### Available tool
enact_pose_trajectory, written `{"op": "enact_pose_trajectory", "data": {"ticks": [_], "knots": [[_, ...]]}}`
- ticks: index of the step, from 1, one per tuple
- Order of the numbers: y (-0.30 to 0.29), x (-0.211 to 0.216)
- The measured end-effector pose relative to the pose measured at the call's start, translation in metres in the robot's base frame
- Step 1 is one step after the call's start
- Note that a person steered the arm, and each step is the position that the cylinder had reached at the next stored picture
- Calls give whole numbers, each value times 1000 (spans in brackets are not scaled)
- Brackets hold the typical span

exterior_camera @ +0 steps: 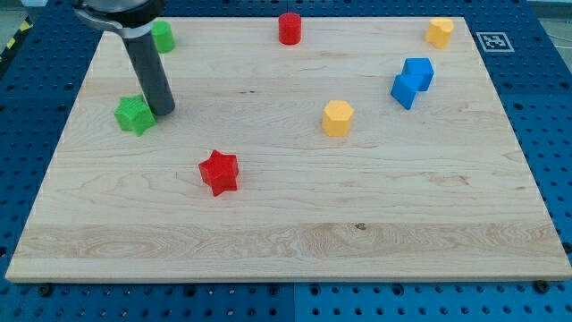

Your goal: Push the blue triangle to the right center of the board

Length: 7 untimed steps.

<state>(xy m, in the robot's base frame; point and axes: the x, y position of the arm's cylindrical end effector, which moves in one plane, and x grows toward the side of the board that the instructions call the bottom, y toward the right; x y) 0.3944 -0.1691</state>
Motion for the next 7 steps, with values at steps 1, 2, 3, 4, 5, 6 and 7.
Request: {"op": "enact_pose_trajectory", "data": {"ticks": [1,2,3,4,5,6,7], "knots": [[28,0],[61,0],[68,-1],[74,-7],[81,-14],[81,-16],[81,-16]]}}
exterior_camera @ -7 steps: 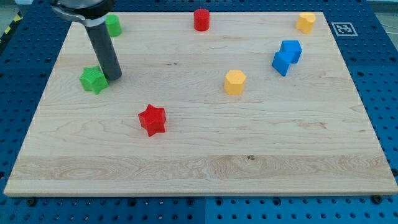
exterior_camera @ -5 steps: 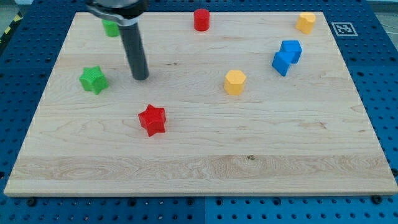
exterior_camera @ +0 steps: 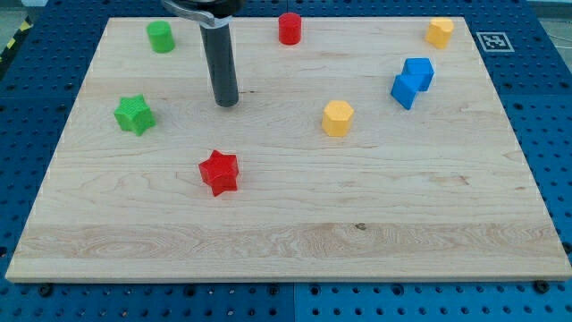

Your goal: Push the blue triangle to the right center of the board

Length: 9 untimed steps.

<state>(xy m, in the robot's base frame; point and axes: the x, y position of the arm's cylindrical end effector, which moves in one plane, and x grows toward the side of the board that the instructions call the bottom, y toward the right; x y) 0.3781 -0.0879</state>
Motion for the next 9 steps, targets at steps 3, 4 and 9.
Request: {"op": "enact_pose_trajectory", "data": {"ticks": [3,4,9], "knots": [[13,-13],[23,-17],[114,-22]]}}
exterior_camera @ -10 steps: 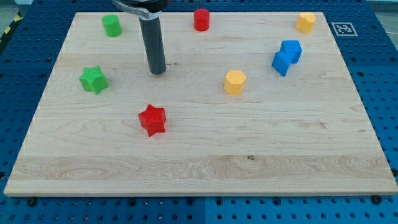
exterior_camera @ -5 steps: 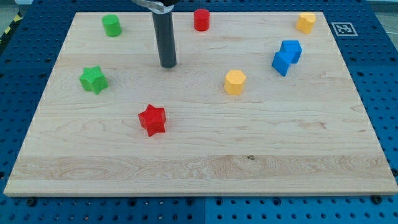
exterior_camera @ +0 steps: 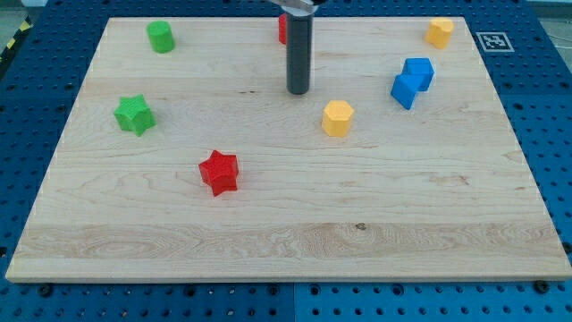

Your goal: Push the blue triangle to the right center of the board

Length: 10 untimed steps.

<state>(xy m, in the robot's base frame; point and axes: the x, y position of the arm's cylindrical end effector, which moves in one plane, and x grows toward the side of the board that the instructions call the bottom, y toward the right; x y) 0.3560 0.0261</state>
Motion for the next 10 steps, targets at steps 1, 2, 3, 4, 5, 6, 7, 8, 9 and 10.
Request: {"op": "enact_pose_trajectory", "data": {"ticks": [1,2,3,4,5,6,7,8,9,10], "knots": [[33,0],[48,-2],[70,-10],[88,-13],[90,-3],[96,-3],[112,-3],[126,-3],[136,-3],[139,-2]]}}
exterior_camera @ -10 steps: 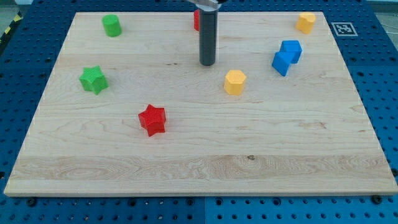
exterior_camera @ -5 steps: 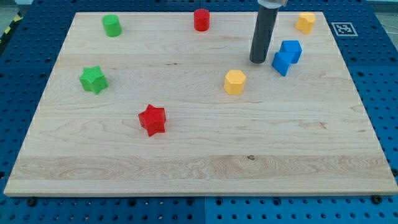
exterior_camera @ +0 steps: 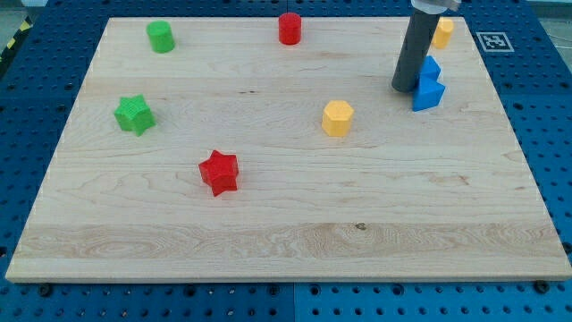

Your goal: Push the blue triangle to the right center of the board

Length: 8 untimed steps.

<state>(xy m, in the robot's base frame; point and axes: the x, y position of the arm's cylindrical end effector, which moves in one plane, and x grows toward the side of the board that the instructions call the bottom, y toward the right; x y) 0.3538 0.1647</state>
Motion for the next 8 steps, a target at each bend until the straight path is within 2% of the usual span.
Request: {"op": "enact_pose_trajectory", "data": {"ticks": [5,8], "knots": [[5,13],[54,33]]}}
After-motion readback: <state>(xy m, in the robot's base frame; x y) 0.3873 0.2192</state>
